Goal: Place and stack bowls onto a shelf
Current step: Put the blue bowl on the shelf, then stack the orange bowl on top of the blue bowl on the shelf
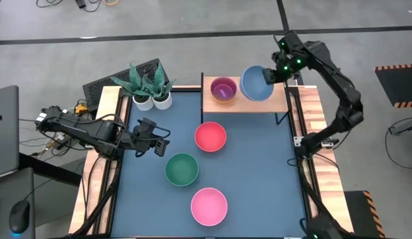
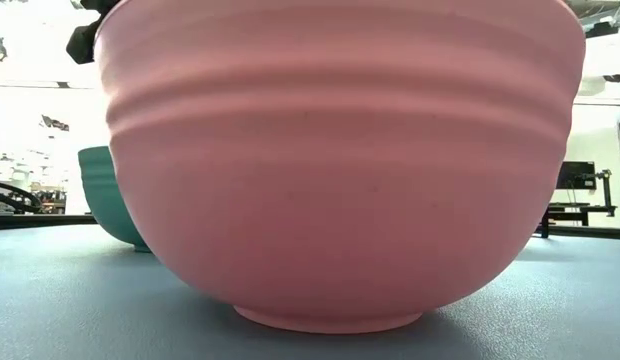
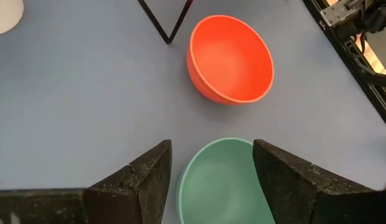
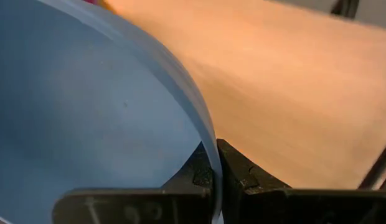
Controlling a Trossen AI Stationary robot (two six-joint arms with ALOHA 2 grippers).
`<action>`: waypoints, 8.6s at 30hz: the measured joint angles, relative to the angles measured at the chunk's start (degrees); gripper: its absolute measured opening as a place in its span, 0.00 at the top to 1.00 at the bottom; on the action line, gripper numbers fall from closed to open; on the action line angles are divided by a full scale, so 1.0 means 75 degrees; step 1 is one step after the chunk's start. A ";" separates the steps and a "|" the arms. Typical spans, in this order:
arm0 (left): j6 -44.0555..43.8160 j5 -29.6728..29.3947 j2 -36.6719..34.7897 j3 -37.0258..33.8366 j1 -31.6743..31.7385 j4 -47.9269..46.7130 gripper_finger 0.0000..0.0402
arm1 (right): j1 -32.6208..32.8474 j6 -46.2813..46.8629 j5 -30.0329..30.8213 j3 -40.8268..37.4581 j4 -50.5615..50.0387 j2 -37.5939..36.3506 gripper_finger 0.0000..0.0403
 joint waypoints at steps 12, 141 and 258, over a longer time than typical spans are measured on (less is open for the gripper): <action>0.0002 0.0001 0.0000 0.0000 -0.0002 0.0000 0.48 | -0.0395 -0.0422 0.0491 0.0000 -0.0819 0.1039 0.94; 0.0639 0.0562 0.0003 0.0000 -0.0001 0.0000 0.48 | 0.7480 0.6257 0.3288 -0.4273 0.5815 0.0190 0.55; 0.0208 0.0774 0.0000 0.0003 0.0000 -0.0191 0.48 | -0.1209 0.0968 0.0770 0.0755 -0.1066 0.0810 0.92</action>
